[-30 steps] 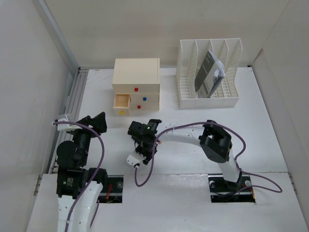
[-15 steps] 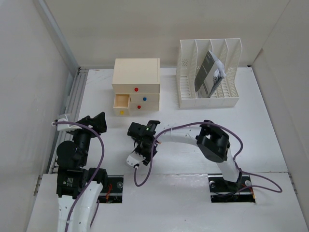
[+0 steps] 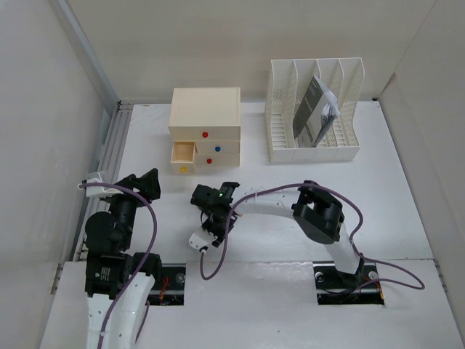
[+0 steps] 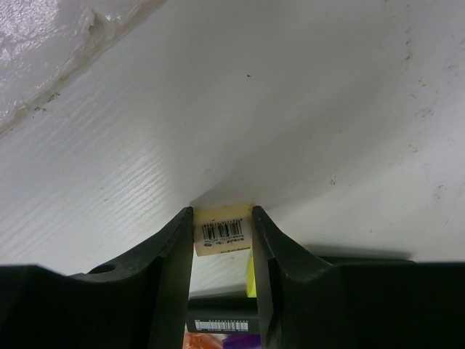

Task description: Organize the desk

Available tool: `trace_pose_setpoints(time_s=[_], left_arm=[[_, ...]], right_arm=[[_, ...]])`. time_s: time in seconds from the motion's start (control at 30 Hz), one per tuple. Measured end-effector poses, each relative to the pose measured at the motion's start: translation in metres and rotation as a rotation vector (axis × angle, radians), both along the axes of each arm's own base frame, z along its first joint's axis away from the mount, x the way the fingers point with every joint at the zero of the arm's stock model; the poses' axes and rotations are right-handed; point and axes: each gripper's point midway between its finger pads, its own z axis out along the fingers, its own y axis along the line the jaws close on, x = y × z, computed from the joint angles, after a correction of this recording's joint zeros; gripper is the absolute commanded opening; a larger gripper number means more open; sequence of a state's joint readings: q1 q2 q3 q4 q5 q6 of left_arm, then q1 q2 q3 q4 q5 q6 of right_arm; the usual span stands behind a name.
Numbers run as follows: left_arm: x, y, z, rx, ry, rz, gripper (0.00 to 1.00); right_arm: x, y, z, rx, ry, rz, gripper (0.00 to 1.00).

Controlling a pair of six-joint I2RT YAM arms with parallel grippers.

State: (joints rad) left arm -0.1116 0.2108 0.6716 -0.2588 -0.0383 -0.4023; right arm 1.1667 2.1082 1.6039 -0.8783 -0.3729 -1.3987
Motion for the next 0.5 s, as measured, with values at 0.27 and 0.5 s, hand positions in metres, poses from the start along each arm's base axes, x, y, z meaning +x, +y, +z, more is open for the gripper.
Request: trace_pose_setpoints(time_s=[0.27,0.5], left_arm=[[0.000,0.000,0.000,0.000,0.000,0.000,0.72],[-0.001,0.000,0.001,-0.001,-0.006,0.000,0.72]], right_arm=[[0.006,0.010,0.015,0.021,-0.008,-0.061,0.21],[0.049,0.066,0.108,0.301,-0.158,-0.259,0.21]])
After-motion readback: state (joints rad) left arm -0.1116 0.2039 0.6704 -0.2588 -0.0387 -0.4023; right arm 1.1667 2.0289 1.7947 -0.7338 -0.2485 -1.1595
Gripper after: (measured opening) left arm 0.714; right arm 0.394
